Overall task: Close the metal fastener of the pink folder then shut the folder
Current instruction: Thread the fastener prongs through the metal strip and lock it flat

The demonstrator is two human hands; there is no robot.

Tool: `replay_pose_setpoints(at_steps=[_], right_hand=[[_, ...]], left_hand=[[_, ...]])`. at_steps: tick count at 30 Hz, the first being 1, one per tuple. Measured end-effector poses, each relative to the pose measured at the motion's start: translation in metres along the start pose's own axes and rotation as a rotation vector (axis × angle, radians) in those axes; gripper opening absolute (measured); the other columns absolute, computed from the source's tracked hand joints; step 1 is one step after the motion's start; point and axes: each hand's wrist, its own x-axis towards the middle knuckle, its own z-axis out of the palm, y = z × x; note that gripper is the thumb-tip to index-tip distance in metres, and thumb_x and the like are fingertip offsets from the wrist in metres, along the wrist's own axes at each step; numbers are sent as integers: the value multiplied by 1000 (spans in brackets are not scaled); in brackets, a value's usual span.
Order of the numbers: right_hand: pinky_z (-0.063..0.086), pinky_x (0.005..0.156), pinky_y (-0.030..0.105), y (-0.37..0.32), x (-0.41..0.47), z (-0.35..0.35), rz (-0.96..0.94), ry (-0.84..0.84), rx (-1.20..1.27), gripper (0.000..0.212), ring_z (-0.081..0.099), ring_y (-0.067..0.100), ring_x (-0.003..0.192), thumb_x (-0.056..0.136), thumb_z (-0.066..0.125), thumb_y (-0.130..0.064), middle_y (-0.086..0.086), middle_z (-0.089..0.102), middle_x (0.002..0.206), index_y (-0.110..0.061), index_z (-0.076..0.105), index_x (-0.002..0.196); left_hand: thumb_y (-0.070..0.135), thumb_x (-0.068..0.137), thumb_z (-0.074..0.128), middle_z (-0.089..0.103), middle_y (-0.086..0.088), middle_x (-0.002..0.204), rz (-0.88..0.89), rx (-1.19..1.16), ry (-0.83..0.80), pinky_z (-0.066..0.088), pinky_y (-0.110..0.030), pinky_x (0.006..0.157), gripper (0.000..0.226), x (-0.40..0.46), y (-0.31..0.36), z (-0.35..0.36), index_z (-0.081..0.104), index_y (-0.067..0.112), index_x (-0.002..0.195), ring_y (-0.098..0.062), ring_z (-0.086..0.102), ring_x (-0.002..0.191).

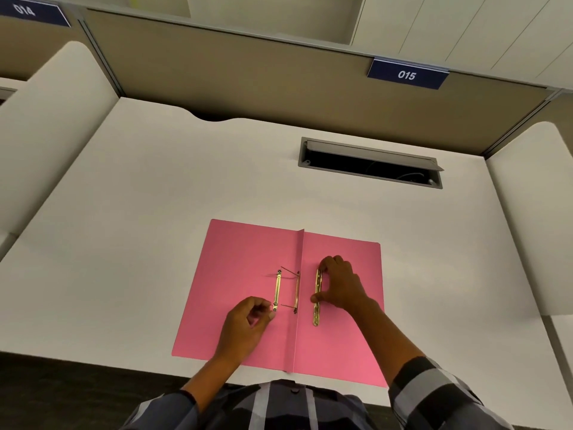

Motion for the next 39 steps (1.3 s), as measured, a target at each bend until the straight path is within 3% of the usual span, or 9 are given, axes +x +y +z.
replay_pose_setpoints(at_steps=[5, 9, 12, 18, 21, 27, 35, 39], right_hand=[[53, 89, 43, -3, 1, -6, 22, -6, 57, 84, 49, 23, 107, 55, 99, -44, 1, 53, 119, -17, 52, 119], [60, 80, 45, -5, -2, -1, 44, -1, 316, 72, 60, 24, 90, 60, 100, -19, 8, 62, 105, -14, 49, 111], [65, 77, 43, -8, -7, 2, 68, 27, 466, 62, 67, 23, 87, 70, 92, -3, 7, 65, 101, -17, 51, 114], [68, 70, 46, -18, -16, -5, 46, 119, 753, 49, 75, 33, 78, 78, 82, 8, 13, 69, 97, -20, 59, 110], [68, 66, 43, -28, -18, -13, 21, 124, 866, 49, 75, 38, 79, 76, 83, 9, 17, 70, 98, -20, 61, 108], [68, 70, 49, -42, -20, -14, 5, 91, 935, 51, 75, 40, 82, 74, 86, 6, 18, 70, 100, -18, 62, 112], [68, 69, 48, -48, -20, -5, 18, 93, 915, 50, 74, 40, 83, 76, 85, 5, 16, 70, 100, -18, 62, 113], [67, 72, 52, -51, -19, -3, 24, 101, 909, 49, 73, 42, 85, 77, 85, 5, 17, 70, 100, -17, 61, 113]], left_hand=[[20, 89, 83, 75, 25, 101, -54, -86, -34, 59, -11, 79, 22, 3, 10, 3, 73, 36, 103, -3, 71, 96], [12, 89, 83, 81, 7, 96, -115, -192, -55, 62, -19, 81, 22, 4, 15, 10, 79, 29, 102, -12, 76, 92], [3, 90, 80, 83, -8, 91, -165, -291, -58, 67, -32, 80, 21, 5, 18, 16, 79, 21, 102, -27, 80, 85], [1, 93, 74, 85, -9, 89, -189, -347, -61, 67, -33, 73, 15, 9, 24, 23, 81, 9, 104, -29, 80, 80], [0, 93, 75, 84, -10, 89, -179, -355, -74, 67, -35, 76, 17, 11, 29, 25, 83, 10, 104, -29, 80, 80], [-2, 90, 77, 85, -1, 89, -156, -330, -61, 65, -26, 75, 26, 12, 36, 31, 84, 22, 96, -21, 81, 79], [-4, 90, 76, 84, -13, 95, -165, -288, -56, 66, -31, 77, 20, 15, 33, 36, 83, 3, 108, -33, 79, 83], [-5, 90, 76, 84, -6, 89, -180, -302, -56, 65, -28, 74, 20, 15, 32, 37, 83, 7, 104, -20, 76, 74]])
